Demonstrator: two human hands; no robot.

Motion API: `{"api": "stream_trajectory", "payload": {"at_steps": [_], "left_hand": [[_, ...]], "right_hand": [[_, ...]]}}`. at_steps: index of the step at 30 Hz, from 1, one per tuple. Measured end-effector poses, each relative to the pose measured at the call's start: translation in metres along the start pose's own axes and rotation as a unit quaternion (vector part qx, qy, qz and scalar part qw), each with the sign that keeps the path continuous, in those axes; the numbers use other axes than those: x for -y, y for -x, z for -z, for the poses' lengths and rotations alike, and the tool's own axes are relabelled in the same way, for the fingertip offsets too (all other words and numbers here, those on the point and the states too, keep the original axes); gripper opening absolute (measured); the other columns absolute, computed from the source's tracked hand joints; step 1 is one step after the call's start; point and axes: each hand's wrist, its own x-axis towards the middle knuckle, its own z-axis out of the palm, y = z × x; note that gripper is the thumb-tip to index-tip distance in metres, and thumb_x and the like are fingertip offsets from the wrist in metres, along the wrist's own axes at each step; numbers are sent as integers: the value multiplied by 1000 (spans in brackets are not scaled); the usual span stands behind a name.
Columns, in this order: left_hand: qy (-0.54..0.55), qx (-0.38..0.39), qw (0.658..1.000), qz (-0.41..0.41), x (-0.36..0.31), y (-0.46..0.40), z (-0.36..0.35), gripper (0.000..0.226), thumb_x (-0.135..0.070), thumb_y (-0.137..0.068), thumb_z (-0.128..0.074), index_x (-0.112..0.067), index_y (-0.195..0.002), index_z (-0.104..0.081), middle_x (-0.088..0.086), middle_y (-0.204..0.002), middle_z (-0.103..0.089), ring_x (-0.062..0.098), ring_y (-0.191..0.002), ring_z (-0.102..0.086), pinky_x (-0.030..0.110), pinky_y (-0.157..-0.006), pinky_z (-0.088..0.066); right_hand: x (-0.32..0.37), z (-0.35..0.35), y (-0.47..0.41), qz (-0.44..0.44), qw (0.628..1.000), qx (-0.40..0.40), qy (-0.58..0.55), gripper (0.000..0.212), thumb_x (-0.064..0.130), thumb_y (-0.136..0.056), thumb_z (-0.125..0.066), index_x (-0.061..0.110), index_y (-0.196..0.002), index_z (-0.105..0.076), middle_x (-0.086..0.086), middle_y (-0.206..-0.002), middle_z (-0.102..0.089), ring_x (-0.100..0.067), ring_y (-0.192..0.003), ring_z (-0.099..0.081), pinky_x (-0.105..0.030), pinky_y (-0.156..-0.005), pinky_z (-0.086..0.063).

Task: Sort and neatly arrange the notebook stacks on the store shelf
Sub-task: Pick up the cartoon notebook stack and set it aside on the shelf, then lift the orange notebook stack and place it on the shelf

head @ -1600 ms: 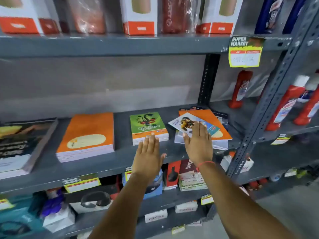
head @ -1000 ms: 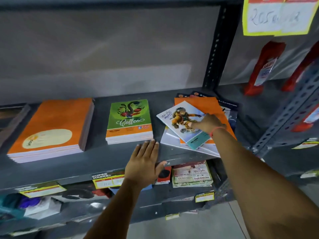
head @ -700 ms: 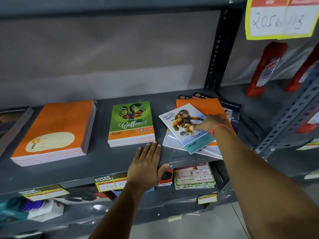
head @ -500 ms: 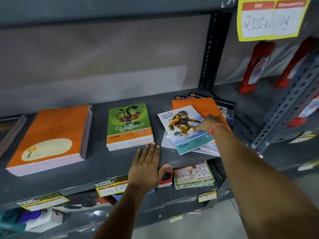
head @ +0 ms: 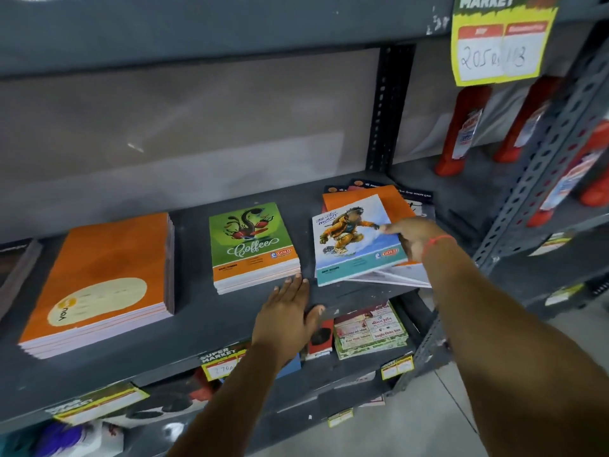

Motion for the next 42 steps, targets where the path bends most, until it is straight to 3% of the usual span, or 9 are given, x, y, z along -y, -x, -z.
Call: {"api": "stream_trajectory", "payload": {"at_steps": [6, 9, 13, 15, 22, 25, 33, 40, 42], "left_hand": [[-13, 9, 999, -32, 42, 23, 12, 72, -60, -88, -8, -21, -148, -13, -5, -160, -7, 13, -147, -10, 27, -118, -12], [-30, -27, 998, -50, 51, 27, 10, 93, -66, -79, 12, -17, -140, -38, 1, -151, -36, 17, -137, -40, 27, -112, -26], [-7, -34, 999, -40, 60, 25, 6, 73, -52, -93, -2, -19, -123, -60, -3, -132, -59, 8, -117, -60, 22, -98, -45], [-17, -31, 999, -38, 61, 24, 4, 75, -51, -93, -1, -21, -113, -67, -5, -118, -69, 8, -105, -67, 24, -88, -53], [-15, -65, 996, -62, 65, 21, -6, 75, -52, -93, -3, -21, -112, -68, -5, -116, -71, 8, -105, -67, 24, -90, -52], [-7, -63, 996, -60, 65, 22, -3, 75, -52, -93, -3, -21, -112, -68, -5, -116, -71, 8, -105, -67, 24, -90, -52], [0, -77, 994, -82, 64, 23, -3, 73, -53, -92, -6, -19, -112, -68, -3, -116, -71, 9, -105, -68, 25, -91, -51], [-4, -109, 991, -83, 61, 20, -1, 58, -50, -86, -32, -14, -119, -63, 3, -127, -64, 16, -115, -62, 26, -103, -34], [-18, -134, 987, -84, 50, 14, -1, 45, -44, -80, -41, -17, -98, -73, -1, -104, -76, 14, -93, -72, 21, -86, -52]], "right_hand": [[34, -54, 10, -1, 996, 88, -25, 15, 12, -90, -53, 8, -76, -54, -12, -69, -65, -23, -52, -65, -35, -59, -53], [35, -99, 14, 12, 993, 118, -22, 12, 11, -86, -58, 7, -76, -54, -11, -69, -65, -23, -61, -63, -25, -47, -56], [-1, -145, -73, 28, 989, 125, 75, 36, 37, -63, -77, 17, -90, -65, -9, -94, -72, -30, -88, -69, -45, -74, -58], [2, -165, -57, 31, 990, 124, 61, 22, 26, -73, -74, 13, -85, -62, -13, -93, -70, -29, -85, -67, -45, -77, -58], [10, -197, -17, 77, 988, 48, 127, 19, 21, -81, -67, 4, -87, -59, -18, -108, -67, -32, -95, -66, -40, -89, -54], [6, -195, -22, 135, 966, 18, 218, 32, 24, -86, -61, -2, -105, -62, -18, -102, -65, -22, -83, -55, -28, -73, -45], [-11, -198, -20, 255, 915, -33, 312, 25, 21, -89, -53, 2, -92, -68, -15, -84, -64, -24, -70, -53, -17, -47, -27], [-9, -160, -13, 334, 850, -117, 391, 37, 32, -91, -49, 14, -122, -56, -16, -125, -54, -34, -110, -55, -37, -81, -50], [-9, -132, -18, 324, 844, -154, 400, 35, 30, -92, -45, 12, -118, -58, -19, -121, -56, -36, -108, -54, -38, -81, -47]]}}
